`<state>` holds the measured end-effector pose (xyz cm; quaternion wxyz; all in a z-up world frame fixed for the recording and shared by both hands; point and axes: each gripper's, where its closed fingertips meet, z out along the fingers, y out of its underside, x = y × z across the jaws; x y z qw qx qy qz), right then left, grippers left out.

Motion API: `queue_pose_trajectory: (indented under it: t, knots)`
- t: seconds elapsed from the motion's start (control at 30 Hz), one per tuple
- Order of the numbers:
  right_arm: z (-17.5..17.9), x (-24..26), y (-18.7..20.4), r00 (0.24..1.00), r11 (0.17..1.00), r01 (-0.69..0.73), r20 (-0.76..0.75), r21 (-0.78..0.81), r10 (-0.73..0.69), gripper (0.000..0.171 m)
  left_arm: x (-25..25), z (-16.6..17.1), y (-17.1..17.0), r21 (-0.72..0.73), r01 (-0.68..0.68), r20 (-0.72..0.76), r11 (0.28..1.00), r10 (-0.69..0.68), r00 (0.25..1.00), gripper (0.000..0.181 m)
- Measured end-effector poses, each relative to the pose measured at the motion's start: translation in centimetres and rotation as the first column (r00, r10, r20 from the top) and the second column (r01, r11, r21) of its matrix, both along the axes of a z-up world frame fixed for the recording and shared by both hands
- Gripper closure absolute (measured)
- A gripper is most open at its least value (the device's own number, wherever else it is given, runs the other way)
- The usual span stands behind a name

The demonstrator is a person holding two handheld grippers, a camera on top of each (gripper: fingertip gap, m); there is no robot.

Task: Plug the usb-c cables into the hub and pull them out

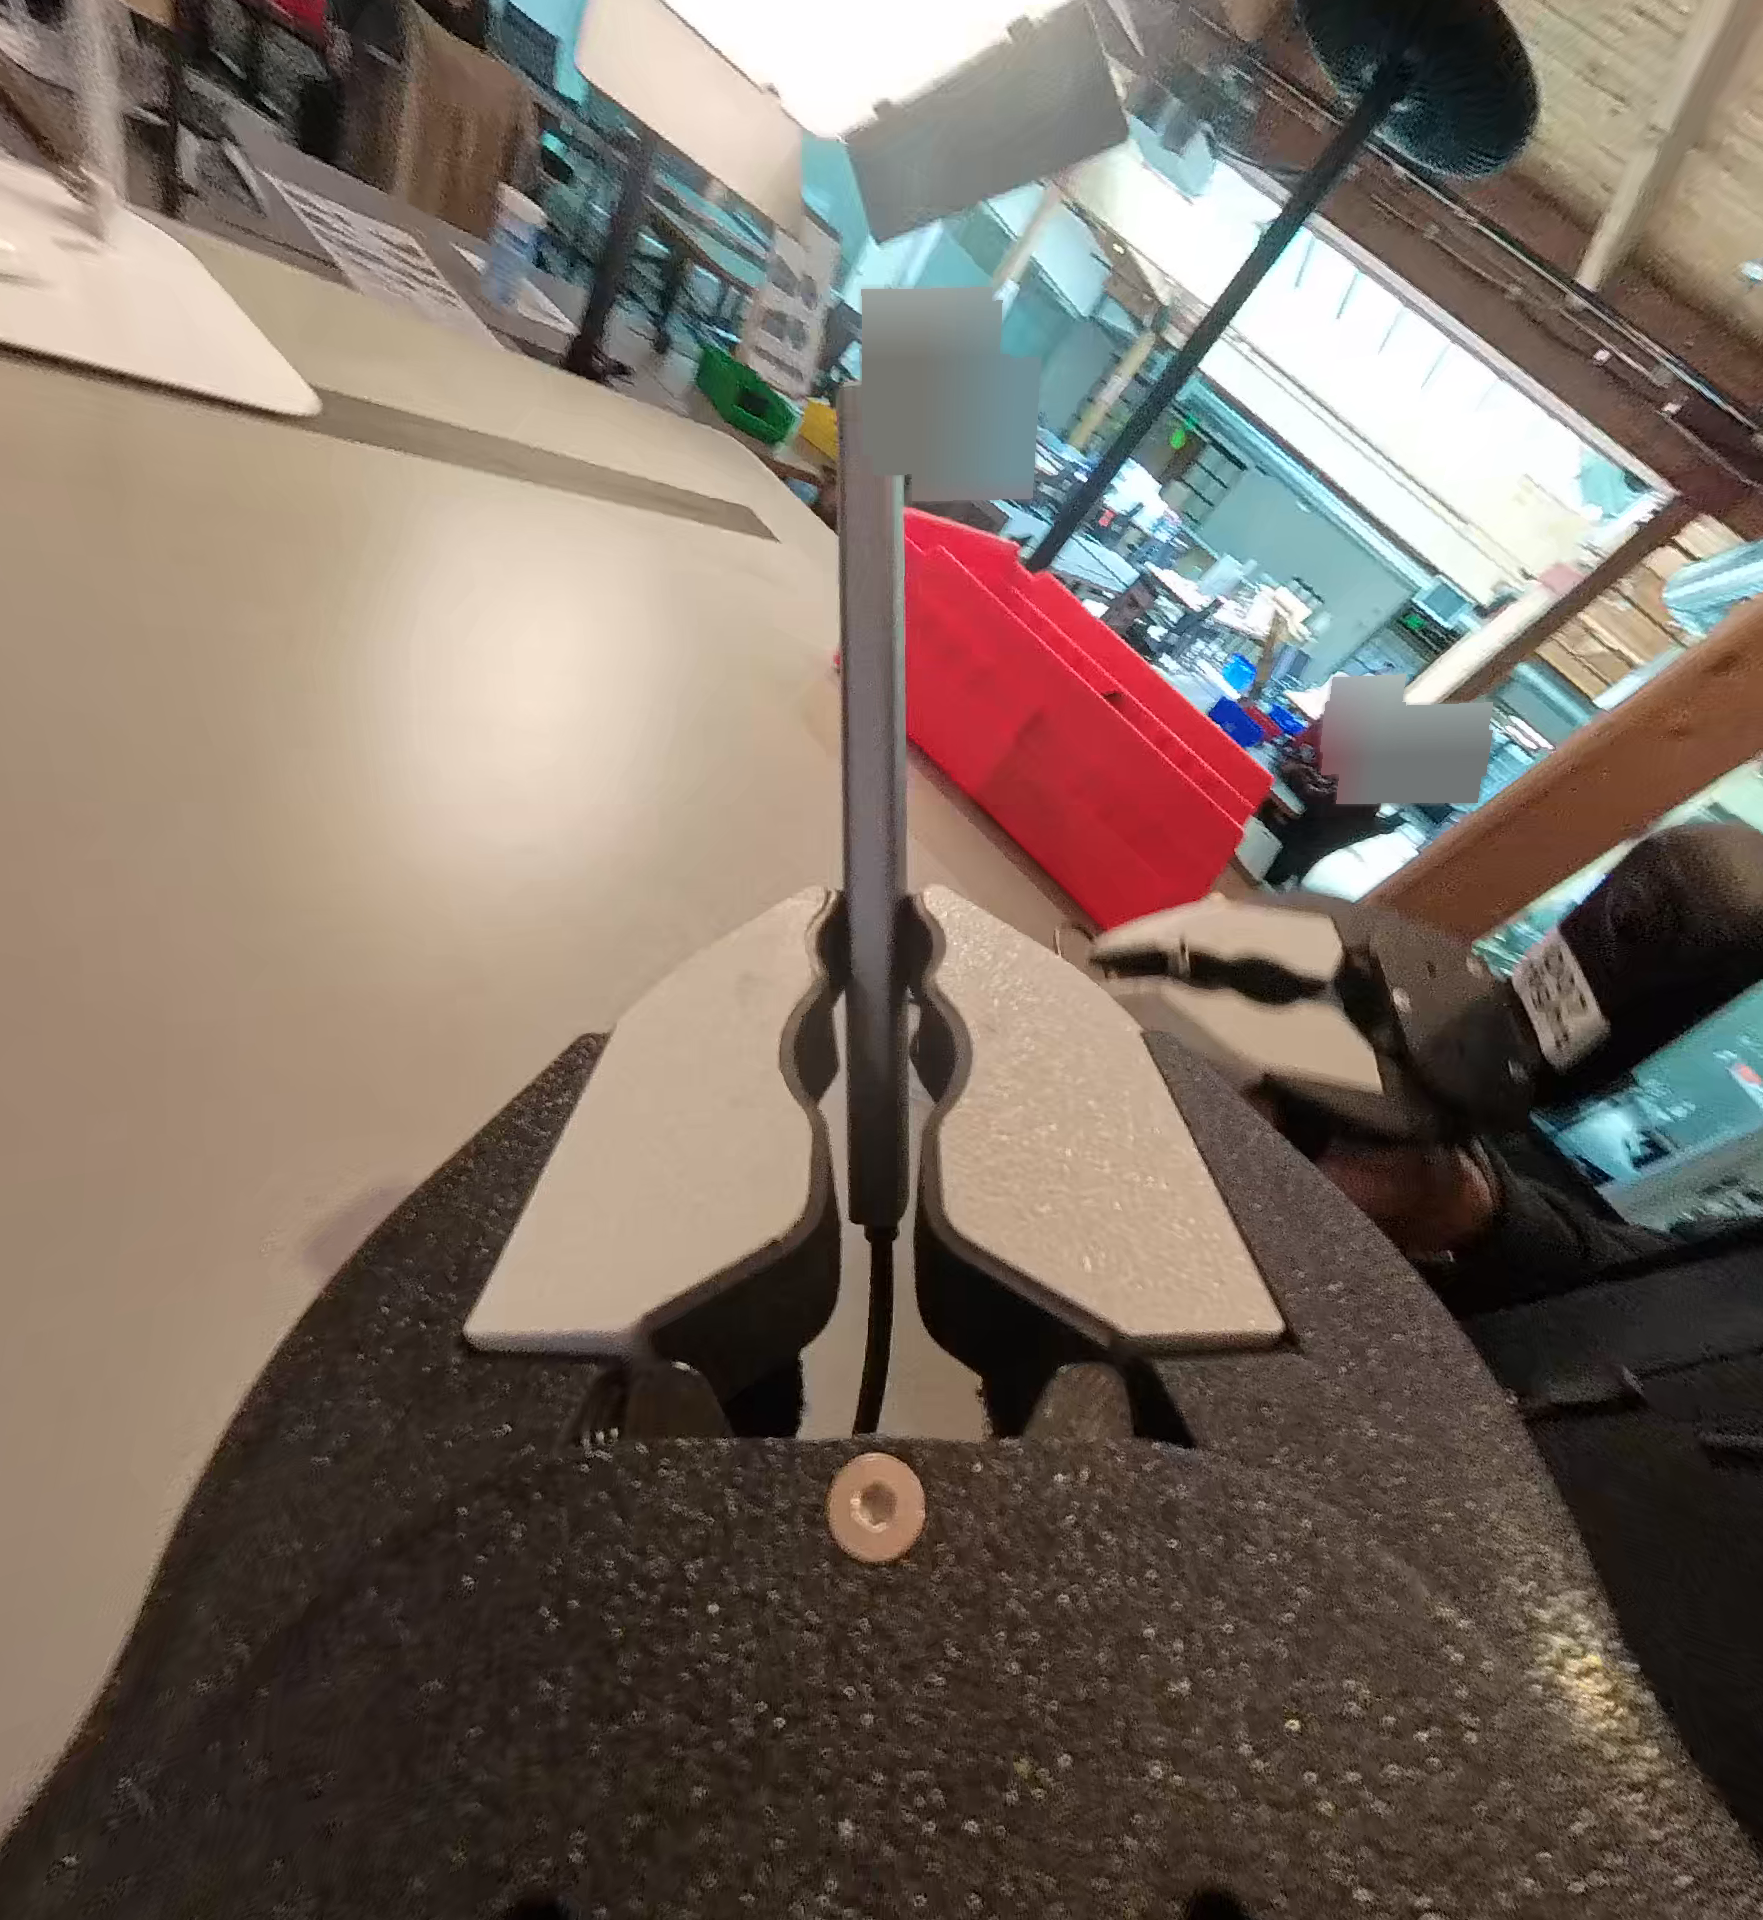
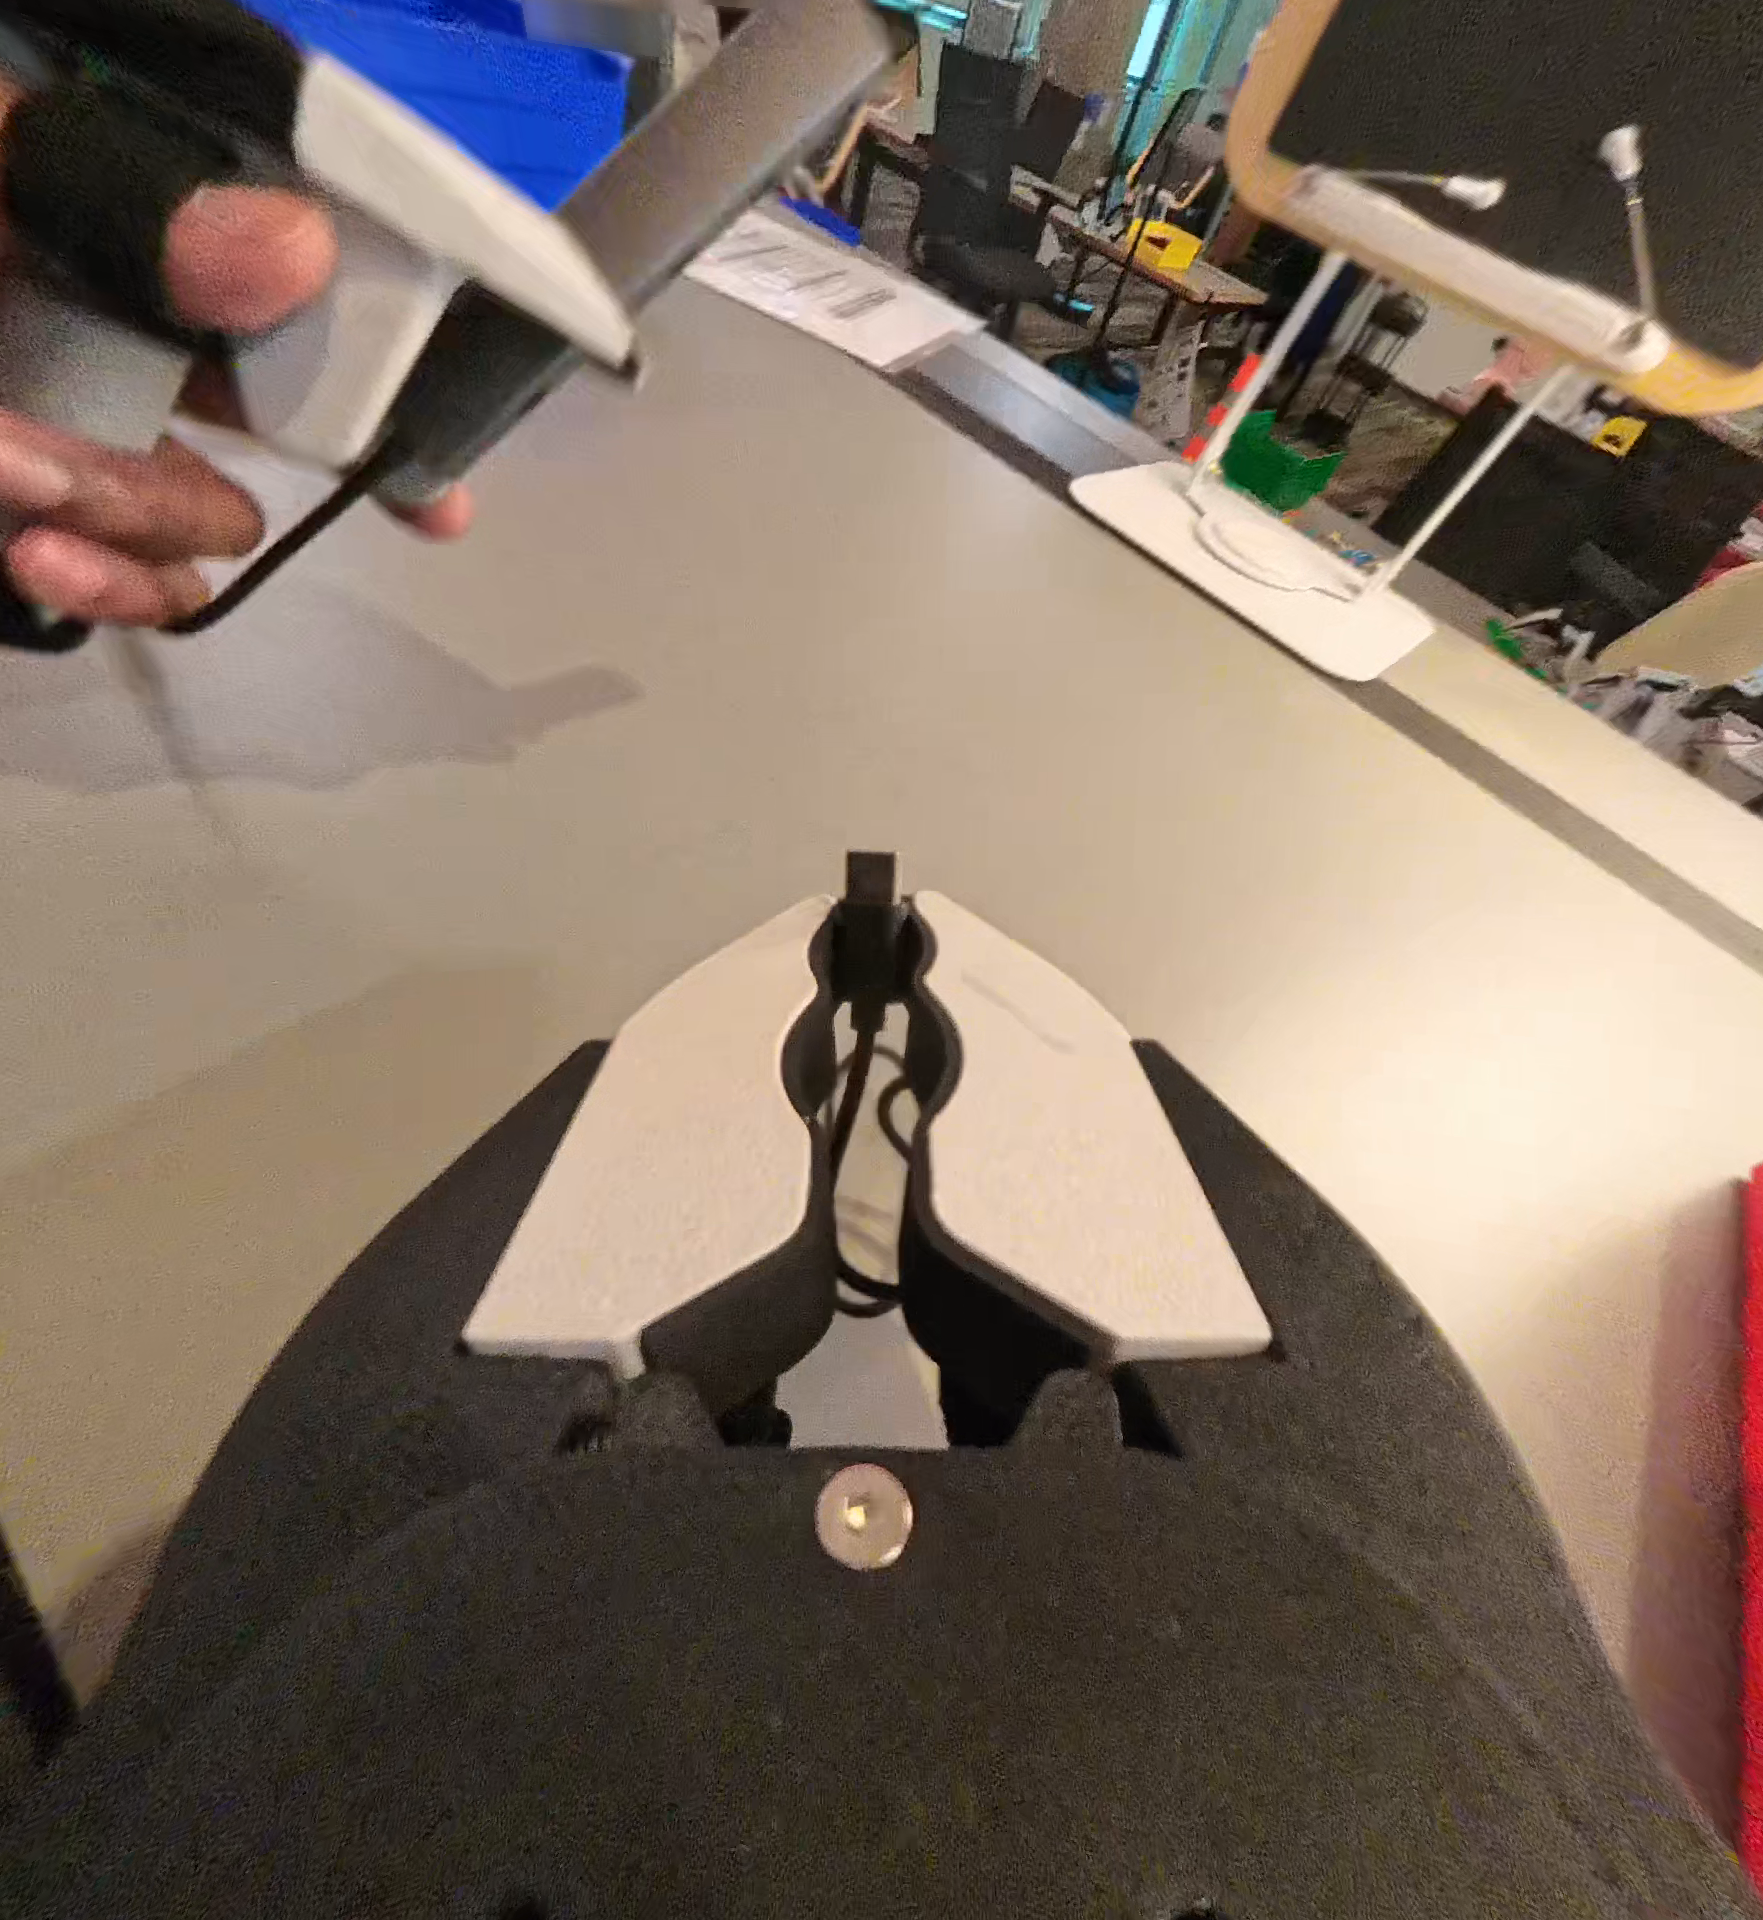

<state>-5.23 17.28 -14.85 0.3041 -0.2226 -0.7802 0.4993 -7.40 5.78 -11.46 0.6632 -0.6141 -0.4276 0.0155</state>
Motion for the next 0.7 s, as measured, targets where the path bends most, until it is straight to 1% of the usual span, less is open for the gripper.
queue_pose_trajectory:
  t: [0.1, 0.23, 0.3, 0.43, 0.6, 0.7]
  knots:
    - [4.5, -1.8, 3.4, 1.0, 0.995, 0.012, -0.006, -0.099, -0.012, 0.163, 1.3, -2.3, 3.1, 0.001, 0.094, 0.053, 0.996, -0.094, 0.994, 0.171]
    - [13.1, -3.7, 10.0, 0.997, 0.973, 0.019, -0.065, -0.229, -0.035, 0.163, 2.2, -5.8, 6.0, -0.013, 0.148, 0.154, 0.989, -0.145, 0.977, 0.171]
    - [17.5, -4.0, 13.3, 0.994, 0.962, 0.004, -0.104, -0.273, -0.033, 0.162, 2.0, -5.9, 6.2, -0.06, 0.151, 0.129, 0.987, -0.143, 0.981, 0.171]
    - [25.7, -3.9, 18.9, 0.976, 0.929, -0.038, -0.214, -0.367, -0.045, 0.163, 1.4, -6.1, 6.2, -0.03, 0.166, 0.167, 0.986, -0.159, 0.973, 0.171]
    - [33.8, -2.7, 23.4, 0.929, 0.891, -0.105, -0.364, -0.442, -0.071, 0.163, 1.0, -6.5, 6.7, -0.049, 0.191, 0.18, 0.98, -0.18, 0.967, 0.171]
    - [38.1, -2.9, 25.8, 0.87, 0.911, -0.068, -0.472, -0.407, -0.146, 0.163, 0.6, -6.6, 7.0, -0.054, 0.204, 0.188, 0.977, -0.191, 0.963, 0.171]
